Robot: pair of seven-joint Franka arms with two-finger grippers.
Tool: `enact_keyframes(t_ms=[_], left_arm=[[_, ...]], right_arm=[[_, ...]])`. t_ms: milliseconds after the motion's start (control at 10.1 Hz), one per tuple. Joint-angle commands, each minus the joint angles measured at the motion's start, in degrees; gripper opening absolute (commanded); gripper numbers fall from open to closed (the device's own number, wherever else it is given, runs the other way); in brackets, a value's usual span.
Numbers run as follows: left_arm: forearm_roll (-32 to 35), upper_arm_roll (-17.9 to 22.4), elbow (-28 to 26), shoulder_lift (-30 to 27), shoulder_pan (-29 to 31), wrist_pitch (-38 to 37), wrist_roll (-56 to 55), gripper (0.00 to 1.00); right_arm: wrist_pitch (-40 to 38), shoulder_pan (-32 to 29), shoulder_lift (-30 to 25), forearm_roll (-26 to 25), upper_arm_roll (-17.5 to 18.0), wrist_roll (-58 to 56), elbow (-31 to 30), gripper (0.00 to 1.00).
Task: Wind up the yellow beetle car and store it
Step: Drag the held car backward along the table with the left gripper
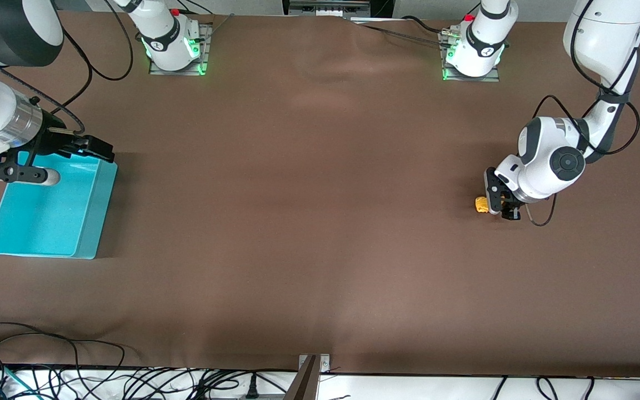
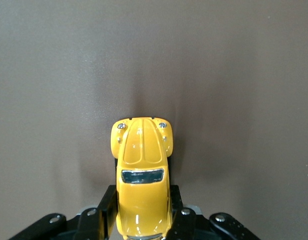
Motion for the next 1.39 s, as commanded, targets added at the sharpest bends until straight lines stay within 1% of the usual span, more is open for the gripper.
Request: enact_keyframes(t_ms=[0, 198, 396, 495, 594, 792, 989, 1187, 1286], left_arm=[[0.30, -1.34, 0.89, -0.77, -0.21, 0.07, -1.18, 0.12], [0.30, -5.64, 2.12, -1.30, -0.21, -1.59, -1.53, 0.12], [0.30, -8.81, 2.83, -0.78, -0.56, -1.77, -2.49, 0.12], [0.65, -9.61, 2.83, -0.60, -1.43, -1.86, -2.93, 0.12], [0.66, -9.61, 2.83, 0.18, -2.92, -1.95, -3.02, 0.12], [0.83, -9.35, 3.44, 3.25, -2.15, -1.95, -2.94, 0.12], [1.01, -8.13, 4.58, 5.72, -2.06, -1.95, -2.85, 0.12], [1.09, -4.62, 4.85, 6.43, -2.06, -1.95, -1.28, 0.12], [1.18, -2.25, 4.85, 6.43, -2.06, -2.04, 0.82, 0.12]], right_arm=[[-1.19, 0.37, 0.28, -0.93, -0.01, 0.60, 1.22, 1.00], [-1.19, 0.37, 0.28, -0.93, -0.01, 0.43, 1.13, 1.00], [-1.19, 0.37, 0.28, -0.93, -0.01, 0.43, 1.13, 1.00], [-1.19, 0.37, 0.28, -0.93, -0.01, 0.43, 1.13, 1.00], [-1.10, 0.37, 0.28, -0.93, -0.01, 0.43, 1.13, 1.00], [-1.19, 0.37, 0.28, -0.93, -0.01, 0.60, 1.13, 1.00], [-1.19, 0.37, 0.28, -0.93, -0.01, 0.43, 1.13, 1.00], [-1.19, 0.28, 0.28, -0.93, -0.01, 0.43, 1.13, 1.00], [-1.19, 0.28, 0.28, -0.93, -0.01, 0.25, 1.13, 1.00]])
